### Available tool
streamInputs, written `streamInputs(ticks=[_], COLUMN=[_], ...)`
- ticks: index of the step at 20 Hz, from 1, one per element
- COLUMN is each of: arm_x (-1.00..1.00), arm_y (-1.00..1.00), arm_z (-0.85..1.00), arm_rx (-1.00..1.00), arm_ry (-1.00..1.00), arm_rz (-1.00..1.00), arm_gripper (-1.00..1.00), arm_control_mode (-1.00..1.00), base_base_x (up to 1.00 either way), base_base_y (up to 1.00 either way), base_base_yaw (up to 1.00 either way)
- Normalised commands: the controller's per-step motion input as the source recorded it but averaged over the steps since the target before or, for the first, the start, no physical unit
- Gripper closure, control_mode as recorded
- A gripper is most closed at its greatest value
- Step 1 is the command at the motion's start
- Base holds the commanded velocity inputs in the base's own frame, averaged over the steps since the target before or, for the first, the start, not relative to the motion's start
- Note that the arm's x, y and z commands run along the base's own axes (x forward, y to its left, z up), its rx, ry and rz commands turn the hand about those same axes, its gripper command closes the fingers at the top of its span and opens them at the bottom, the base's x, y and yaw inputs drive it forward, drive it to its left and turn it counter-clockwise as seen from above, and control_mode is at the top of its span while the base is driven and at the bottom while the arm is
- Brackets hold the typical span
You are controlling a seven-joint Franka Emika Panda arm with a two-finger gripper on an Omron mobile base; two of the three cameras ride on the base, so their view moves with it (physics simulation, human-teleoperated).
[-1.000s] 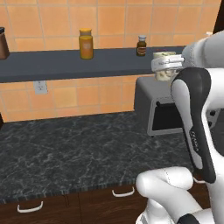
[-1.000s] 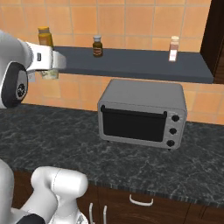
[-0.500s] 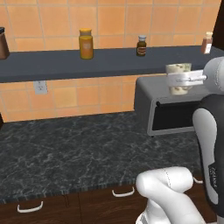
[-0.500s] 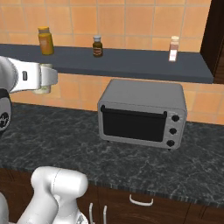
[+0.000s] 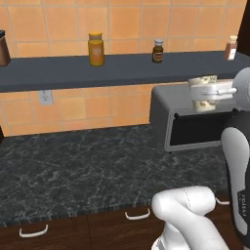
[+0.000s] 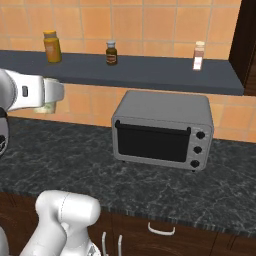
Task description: Gather all objects into one cabinet and sort the glasses and bowls to opposite sides.
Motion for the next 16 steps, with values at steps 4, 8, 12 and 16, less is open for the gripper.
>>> streamInputs(ticks=[4,8,12,16], arm_x=[-0.21,0.00,0.00,0.00], arm_y=[0.00,0.00,0.00,0.00], arm_z=[0.00,0.00,0.00,0.00], arm_rx=[0.00,0.00,0.00,0.00], arm_ry=[0.00,0.00,0.00,0.00], arm_rz=[0.00,0.00,0.00,0.00], arm_gripper=[1.00,1.00,1.00,1.00], arm_control_mode=[1.00,1.00,1.00,1.00], base_base_x=[-0.13,-0.92,-0.92,-0.66], base_base_y=[-0.03,-0.41,-0.51,-0.26], base_base_yaw=[0.00,-0.19,-0.54,-0.73])
